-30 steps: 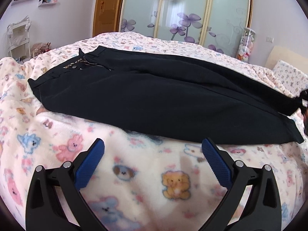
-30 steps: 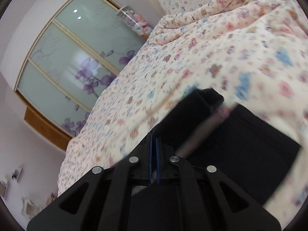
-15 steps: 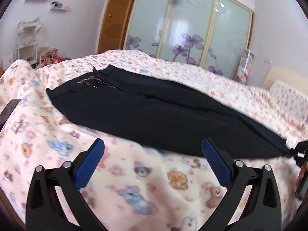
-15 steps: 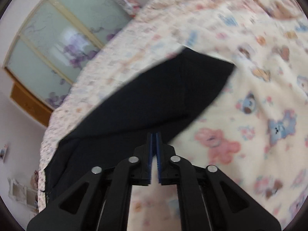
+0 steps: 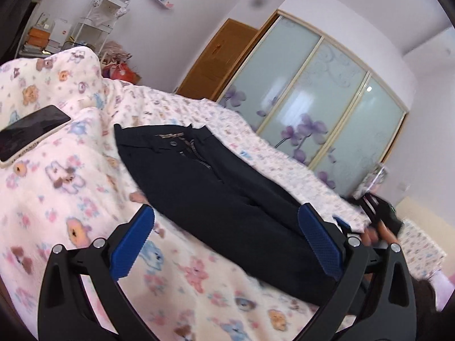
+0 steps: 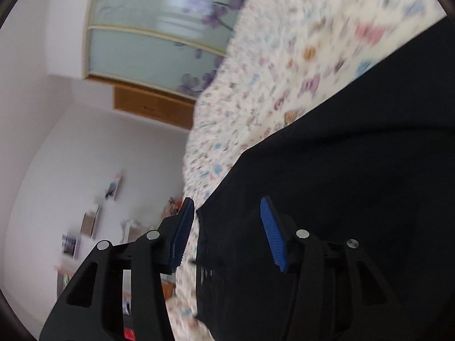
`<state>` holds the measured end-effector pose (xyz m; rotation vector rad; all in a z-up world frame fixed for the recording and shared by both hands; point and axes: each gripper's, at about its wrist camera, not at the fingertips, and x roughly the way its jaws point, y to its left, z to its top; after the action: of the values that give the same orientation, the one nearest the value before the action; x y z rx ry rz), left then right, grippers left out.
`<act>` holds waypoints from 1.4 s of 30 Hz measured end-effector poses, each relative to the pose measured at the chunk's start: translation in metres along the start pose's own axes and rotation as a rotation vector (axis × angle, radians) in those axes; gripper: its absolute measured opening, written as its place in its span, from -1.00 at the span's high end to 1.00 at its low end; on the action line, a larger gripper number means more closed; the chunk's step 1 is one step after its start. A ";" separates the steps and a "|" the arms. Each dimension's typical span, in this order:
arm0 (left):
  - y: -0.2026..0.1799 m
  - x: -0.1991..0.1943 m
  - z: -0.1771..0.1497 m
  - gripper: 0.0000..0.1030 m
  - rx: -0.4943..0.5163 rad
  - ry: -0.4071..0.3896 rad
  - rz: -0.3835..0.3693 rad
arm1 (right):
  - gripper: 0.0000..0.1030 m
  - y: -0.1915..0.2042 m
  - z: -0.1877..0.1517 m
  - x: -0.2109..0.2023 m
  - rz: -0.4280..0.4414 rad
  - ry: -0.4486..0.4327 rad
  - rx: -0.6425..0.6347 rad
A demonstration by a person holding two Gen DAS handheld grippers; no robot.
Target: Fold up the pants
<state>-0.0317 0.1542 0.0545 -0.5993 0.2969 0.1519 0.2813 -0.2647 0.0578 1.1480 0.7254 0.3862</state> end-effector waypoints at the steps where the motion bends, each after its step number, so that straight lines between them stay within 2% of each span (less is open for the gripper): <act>1: -0.001 0.002 -0.001 -0.97 0.012 0.004 0.017 | 0.00 -0.001 0.004 0.015 -0.017 0.001 0.016; 6: -0.007 0.010 -0.006 -0.97 0.066 0.023 0.019 | -0.01 -0.026 0.015 0.062 -0.200 -0.072 0.126; 8: -0.010 0.012 -0.008 -0.97 0.084 0.032 0.010 | 0.00 -0.040 0.019 0.064 -0.256 -0.118 0.180; 11: -0.012 0.015 -0.009 -0.97 0.100 0.060 -0.009 | 0.01 -0.049 0.018 0.055 -0.285 -0.218 0.235; 13: -0.014 0.018 -0.010 -0.97 0.123 0.074 -0.012 | 0.45 -0.055 0.024 0.053 -0.322 -0.248 0.220; 14: -0.015 0.018 -0.010 -0.97 0.132 0.074 -0.005 | 0.77 -0.058 0.023 0.050 -0.326 -0.249 0.215; 15: -0.015 0.019 -0.010 -0.97 0.140 0.077 -0.002 | 0.91 -0.061 0.021 0.046 -0.320 -0.252 0.206; 19: -0.015 0.021 -0.008 -0.97 0.139 0.101 -0.033 | 0.91 -0.049 0.010 0.028 -0.260 -0.240 0.037; 22: -0.011 0.023 -0.007 -0.97 0.118 0.116 -0.068 | 0.92 -0.024 -0.013 0.000 -0.174 -0.212 -0.123; 25: -0.005 0.020 -0.006 -0.97 0.098 0.086 -0.062 | 0.92 -0.005 -0.044 -0.041 -0.074 -0.142 -0.264; 26: -0.002 0.018 -0.004 -0.97 0.089 0.071 -0.053 | 0.92 0.000 -0.050 -0.045 -0.061 -0.128 -0.291; 29: 0.009 0.015 -0.001 -0.97 0.053 0.052 -0.045 | 0.92 -0.004 -0.096 -0.097 -0.013 -0.061 -0.391; 32: 0.021 0.017 0.002 -0.97 0.004 0.061 -0.034 | 0.92 -0.020 -0.138 -0.127 -0.032 0.007 -0.486; 34: 0.028 0.020 0.002 -0.97 -0.021 0.077 -0.032 | 0.92 -0.035 -0.156 -0.133 -0.068 0.021 -0.562; 36: 0.035 0.027 0.003 -0.97 -0.060 0.103 -0.038 | 0.92 -0.045 -0.162 -0.122 -0.091 0.013 -0.574; 39: 0.038 0.044 0.017 -0.97 -0.110 0.145 -0.026 | 0.92 -0.064 -0.161 -0.117 -0.105 0.037 -0.503; 41: 0.032 0.057 0.030 -0.97 -0.098 0.175 -0.026 | 0.92 -0.070 -0.158 -0.112 -0.099 0.060 -0.471; 42: 0.022 0.069 0.041 -0.97 -0.052 0.197 -0.033 | 0.92 -0.071 -0.158 -0.111 -0.099 0.067 -0.465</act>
<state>0.0386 0.1994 0.0532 -0.6714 0.4748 0.0689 0.0865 -0.2531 -0.0070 0.6615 0.7019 0.4812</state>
